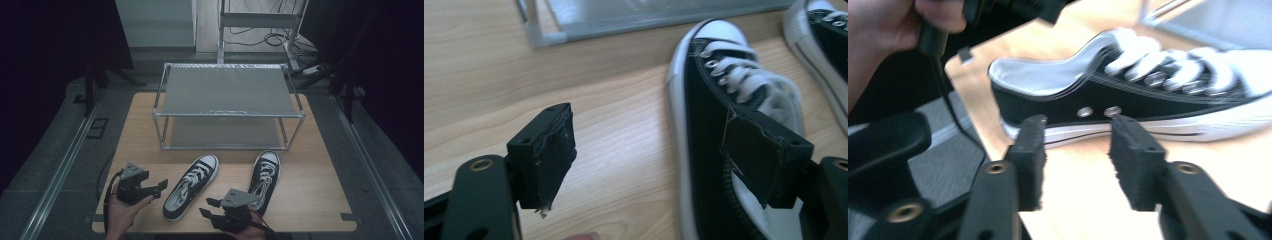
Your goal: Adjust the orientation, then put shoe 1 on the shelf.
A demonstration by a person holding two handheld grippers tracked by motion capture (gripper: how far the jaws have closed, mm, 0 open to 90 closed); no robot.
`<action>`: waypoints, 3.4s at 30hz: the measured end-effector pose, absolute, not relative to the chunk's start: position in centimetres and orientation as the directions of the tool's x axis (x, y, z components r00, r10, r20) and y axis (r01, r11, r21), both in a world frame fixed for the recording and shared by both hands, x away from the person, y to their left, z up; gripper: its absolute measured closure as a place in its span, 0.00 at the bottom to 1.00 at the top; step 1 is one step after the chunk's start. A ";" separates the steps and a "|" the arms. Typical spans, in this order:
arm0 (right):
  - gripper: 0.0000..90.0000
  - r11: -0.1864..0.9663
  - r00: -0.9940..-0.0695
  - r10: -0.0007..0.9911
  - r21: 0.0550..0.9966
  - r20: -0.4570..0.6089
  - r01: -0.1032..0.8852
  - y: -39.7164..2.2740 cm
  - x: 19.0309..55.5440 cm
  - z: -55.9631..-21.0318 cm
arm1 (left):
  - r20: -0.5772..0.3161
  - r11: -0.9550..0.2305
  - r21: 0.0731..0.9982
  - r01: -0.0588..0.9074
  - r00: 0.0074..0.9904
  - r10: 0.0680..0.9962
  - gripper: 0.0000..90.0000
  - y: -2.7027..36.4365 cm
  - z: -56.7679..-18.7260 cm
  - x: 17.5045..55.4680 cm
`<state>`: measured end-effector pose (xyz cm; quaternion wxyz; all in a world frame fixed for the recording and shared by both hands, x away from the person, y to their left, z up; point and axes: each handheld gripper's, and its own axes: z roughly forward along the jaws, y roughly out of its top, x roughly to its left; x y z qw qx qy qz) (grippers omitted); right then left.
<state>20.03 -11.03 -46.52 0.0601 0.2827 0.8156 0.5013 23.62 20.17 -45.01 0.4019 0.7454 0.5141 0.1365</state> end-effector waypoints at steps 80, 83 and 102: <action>0.45 0.152 -0.629 0.749 0.869 0.210 0.472 -22.8 21.4 -45.3 | -0.041 -0.525 0.279 0.804 0.556 0.830 0.17 8.4 -47.7 29.2; 0.45 0.151 -0.629 0.749 0.870 0.209 0.469 -22.8 21.4 -45.3 | -0.058 -0.519 0.293 0.803 0.557 0.828 0.18 8.8 -47.7 29.2; 0.46 0.140 -0.616 0.757 0.869 0.215 0.475 -23.2 21.6 -45.4 | -0.125 -0.535 0.446 0.717 0.642 0.756 0.19 10.2 -45.3 28.3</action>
